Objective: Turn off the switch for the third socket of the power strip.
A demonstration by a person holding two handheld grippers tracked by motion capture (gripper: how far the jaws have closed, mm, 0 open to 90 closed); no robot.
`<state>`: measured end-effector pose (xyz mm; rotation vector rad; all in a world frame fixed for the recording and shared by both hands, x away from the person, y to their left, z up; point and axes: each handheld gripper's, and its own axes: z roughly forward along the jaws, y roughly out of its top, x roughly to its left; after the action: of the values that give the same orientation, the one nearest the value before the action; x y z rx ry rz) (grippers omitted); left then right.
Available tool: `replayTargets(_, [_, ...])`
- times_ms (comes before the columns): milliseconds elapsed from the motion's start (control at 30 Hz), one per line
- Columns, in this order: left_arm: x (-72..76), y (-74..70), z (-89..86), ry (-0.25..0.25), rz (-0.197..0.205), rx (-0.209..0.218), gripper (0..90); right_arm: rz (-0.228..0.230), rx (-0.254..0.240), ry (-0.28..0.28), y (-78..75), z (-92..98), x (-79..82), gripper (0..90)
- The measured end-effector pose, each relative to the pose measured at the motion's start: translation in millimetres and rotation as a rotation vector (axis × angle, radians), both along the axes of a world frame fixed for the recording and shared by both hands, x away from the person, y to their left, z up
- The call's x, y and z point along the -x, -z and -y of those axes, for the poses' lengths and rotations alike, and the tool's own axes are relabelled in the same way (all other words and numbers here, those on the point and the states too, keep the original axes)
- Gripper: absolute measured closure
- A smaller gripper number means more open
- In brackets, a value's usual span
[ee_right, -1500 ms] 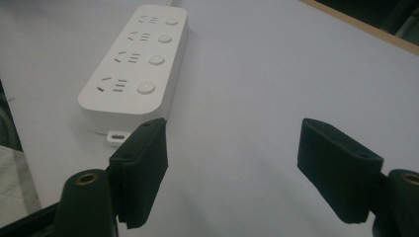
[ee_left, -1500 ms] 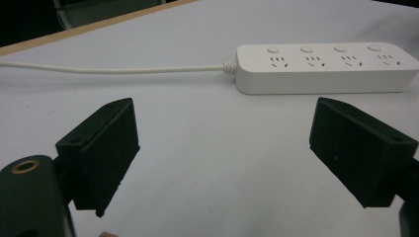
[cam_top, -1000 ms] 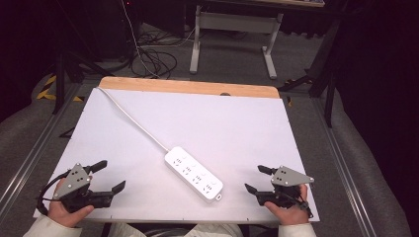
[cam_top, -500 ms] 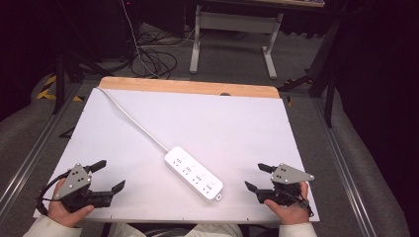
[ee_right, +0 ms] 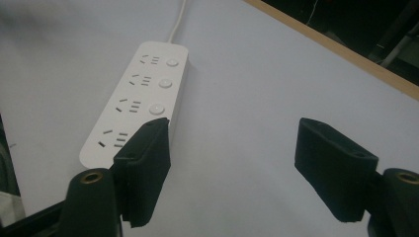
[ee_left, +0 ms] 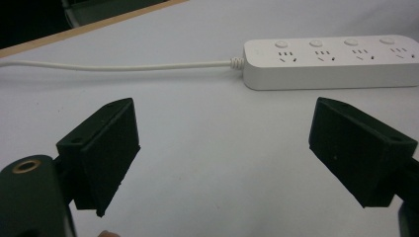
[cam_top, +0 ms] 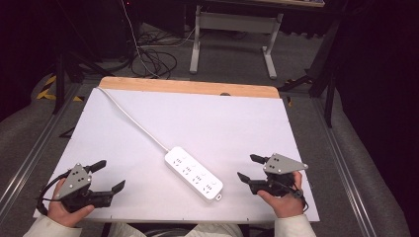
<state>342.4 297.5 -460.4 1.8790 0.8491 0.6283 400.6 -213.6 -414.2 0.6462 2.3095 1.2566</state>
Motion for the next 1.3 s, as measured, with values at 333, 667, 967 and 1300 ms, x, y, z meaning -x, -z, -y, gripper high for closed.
replayTargets(333, [0.0, 0.0, 0.0, 0.000, -0.002, 0.001, 12.5, -0.009, 0.024, -0.027, -8.8, -22.8, -11.2, 32.2])
replayTargets(667, [-0.1, 0.1, 0.0, -0.002, -0.008, -0.001, 12.4, -0.021, 0.037, -0.053, -14.6, -41.0, -20.8, 32.2])
replayTargets(967, [0.0, 0.1, -0.1, 0.000, -0.008, 0.008, 12.4, -0.017, 0.057, -0.087, -19.0, -60.1, -27.6, 32.2])
replayTargets(1300, [-0.1, 0.2, -0.1, -0.001, -0.010, 0.010, 12.4, -0.027, 0.062, -0.118, -19.9, -78.4, -35.6, 32.2])
